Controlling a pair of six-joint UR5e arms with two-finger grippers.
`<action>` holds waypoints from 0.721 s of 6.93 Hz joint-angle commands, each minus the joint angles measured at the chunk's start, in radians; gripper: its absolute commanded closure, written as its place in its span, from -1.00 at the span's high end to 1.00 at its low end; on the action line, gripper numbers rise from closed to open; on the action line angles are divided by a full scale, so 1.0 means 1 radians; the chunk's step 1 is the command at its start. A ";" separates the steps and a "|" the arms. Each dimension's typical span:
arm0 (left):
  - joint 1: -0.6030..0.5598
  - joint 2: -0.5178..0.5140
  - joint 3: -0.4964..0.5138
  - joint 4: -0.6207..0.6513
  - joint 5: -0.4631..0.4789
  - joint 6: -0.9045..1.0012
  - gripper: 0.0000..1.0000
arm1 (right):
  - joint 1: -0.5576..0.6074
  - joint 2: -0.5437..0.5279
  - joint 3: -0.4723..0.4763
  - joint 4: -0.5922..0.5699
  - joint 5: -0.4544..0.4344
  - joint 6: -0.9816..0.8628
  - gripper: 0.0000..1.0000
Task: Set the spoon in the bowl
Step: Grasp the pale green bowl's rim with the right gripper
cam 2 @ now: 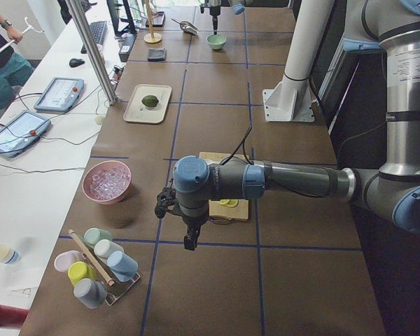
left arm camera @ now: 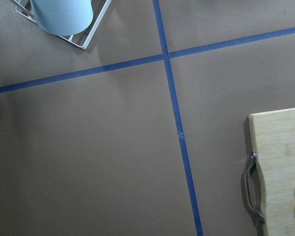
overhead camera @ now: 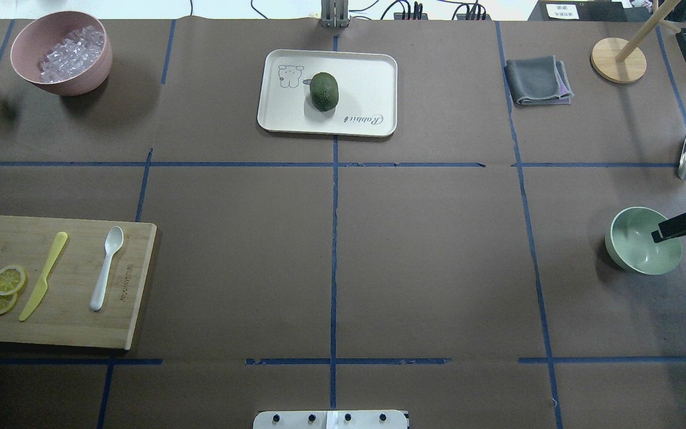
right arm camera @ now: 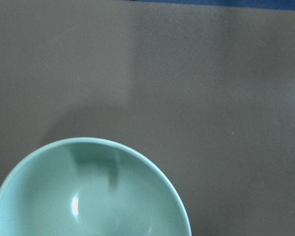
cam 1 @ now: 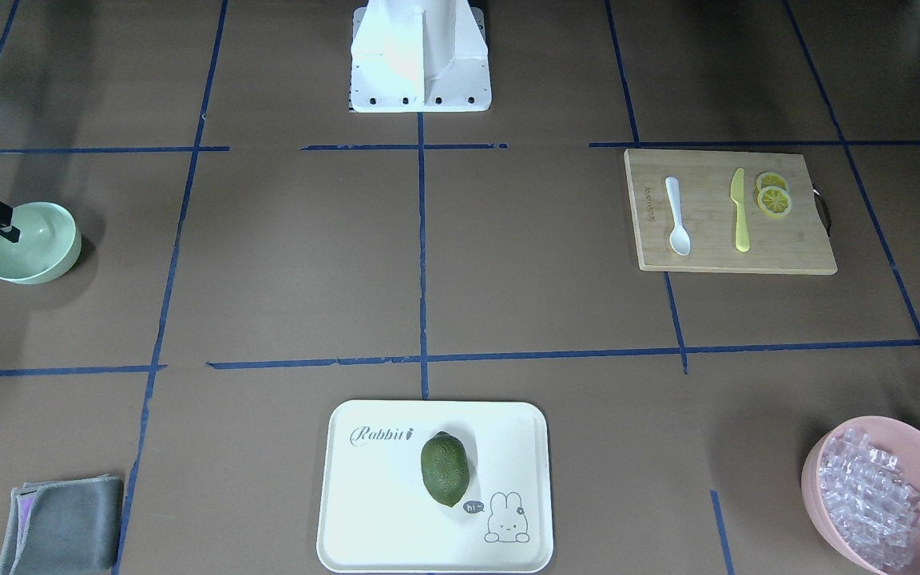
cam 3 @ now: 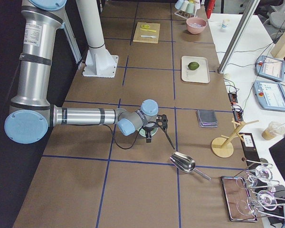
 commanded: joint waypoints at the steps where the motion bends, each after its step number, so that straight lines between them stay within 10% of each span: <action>1: 0.000 0.001 0.000 0.001 0.000 -0.001 1.00 | -0.017 -0.014 -0.004 -0.003 -0.026 0.003 0.09; 3: 0.000 0.001 0.003 0.001 0.000 -0.002 1.00 | -0.013 -0.029 0.011 0.002 -0.026 0.003 -0.97; 5: 0.000 0.001 0.003 0.001 0.000 -0.002 1.00 | -0.007 -0.029 0.028 0.000 -0.025 0.006 -1.00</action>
